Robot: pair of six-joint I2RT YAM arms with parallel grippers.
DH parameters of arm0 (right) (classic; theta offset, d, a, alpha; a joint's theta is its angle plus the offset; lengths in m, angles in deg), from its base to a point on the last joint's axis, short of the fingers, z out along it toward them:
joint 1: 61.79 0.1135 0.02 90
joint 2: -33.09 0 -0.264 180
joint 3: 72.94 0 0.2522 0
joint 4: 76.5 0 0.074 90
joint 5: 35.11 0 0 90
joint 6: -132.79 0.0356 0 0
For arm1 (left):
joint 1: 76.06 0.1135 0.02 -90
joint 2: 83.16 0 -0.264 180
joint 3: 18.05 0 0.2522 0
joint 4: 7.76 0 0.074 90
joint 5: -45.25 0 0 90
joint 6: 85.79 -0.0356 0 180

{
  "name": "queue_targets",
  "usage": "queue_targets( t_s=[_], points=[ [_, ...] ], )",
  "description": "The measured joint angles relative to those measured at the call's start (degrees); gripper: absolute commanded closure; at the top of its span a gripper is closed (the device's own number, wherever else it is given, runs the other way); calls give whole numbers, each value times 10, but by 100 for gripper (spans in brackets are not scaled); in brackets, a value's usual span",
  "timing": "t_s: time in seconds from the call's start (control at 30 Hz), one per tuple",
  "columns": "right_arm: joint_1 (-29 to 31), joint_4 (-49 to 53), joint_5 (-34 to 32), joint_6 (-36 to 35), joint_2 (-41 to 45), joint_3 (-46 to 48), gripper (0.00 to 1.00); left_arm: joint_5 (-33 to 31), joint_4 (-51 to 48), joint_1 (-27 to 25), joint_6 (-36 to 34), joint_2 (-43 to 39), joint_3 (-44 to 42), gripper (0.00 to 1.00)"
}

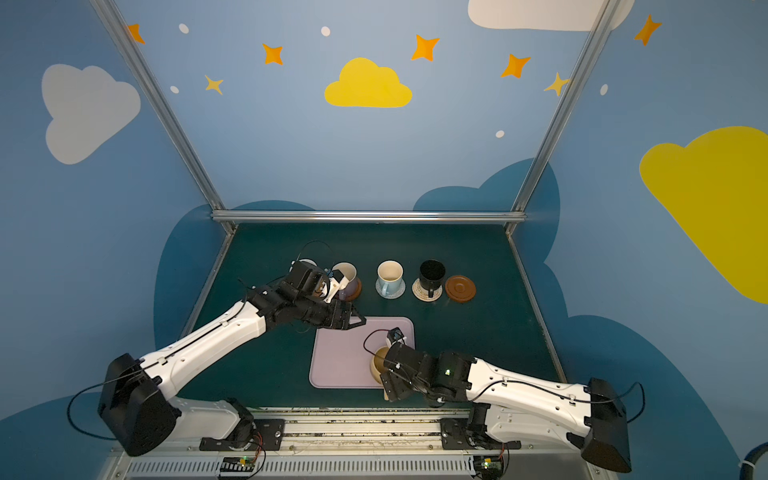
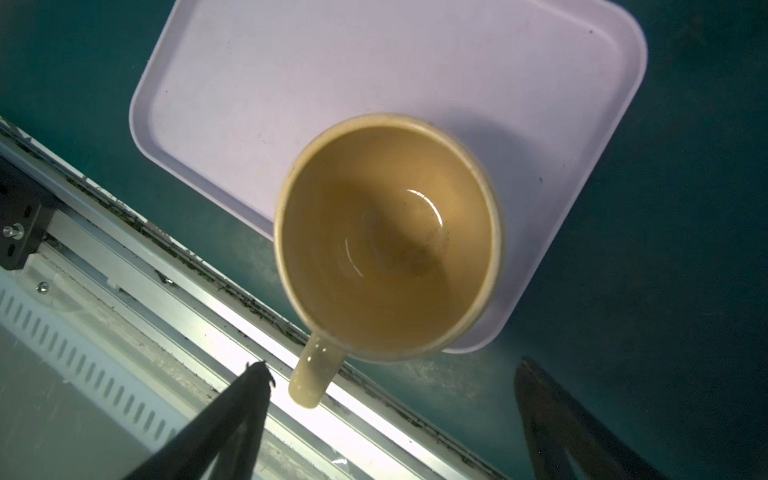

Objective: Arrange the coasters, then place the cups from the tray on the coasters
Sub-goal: 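Lower the right gripper onto the yellow mug rim and close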

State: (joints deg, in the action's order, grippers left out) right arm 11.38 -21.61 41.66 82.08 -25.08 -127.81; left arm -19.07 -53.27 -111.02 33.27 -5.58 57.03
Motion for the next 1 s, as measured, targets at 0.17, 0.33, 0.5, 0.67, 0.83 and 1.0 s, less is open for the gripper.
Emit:
queue_targets(
  t_s=[0.17, 0.33, 0.5, 0.67, 0.83, 1.0],
  points=[
    [42, -8, -24, 43, -37, 2, 8, -4, 0, -1, 8, -9, -11, 0],
    [55, -11, -49, 81, -68, 3, 13, -6, 1, -1, 12, -10, -21, 0],
    [55, -16, -69, 102, -80, 9, 29, -8, 5, -1, 14, -15, -33, 0],
    [52, -24, -79, 110, -84, 11, 45, -7, 23, -1, 32, -23, -68, 0],
    [39, -27, -80, 107, -84, 15, 59, -6, 36, -3, 48, -24, -97, 0],
    [26, -27, -80, 101, -80, 16, 65, -6, 51, -6, 62, -32, -112, 0]
  ],
)
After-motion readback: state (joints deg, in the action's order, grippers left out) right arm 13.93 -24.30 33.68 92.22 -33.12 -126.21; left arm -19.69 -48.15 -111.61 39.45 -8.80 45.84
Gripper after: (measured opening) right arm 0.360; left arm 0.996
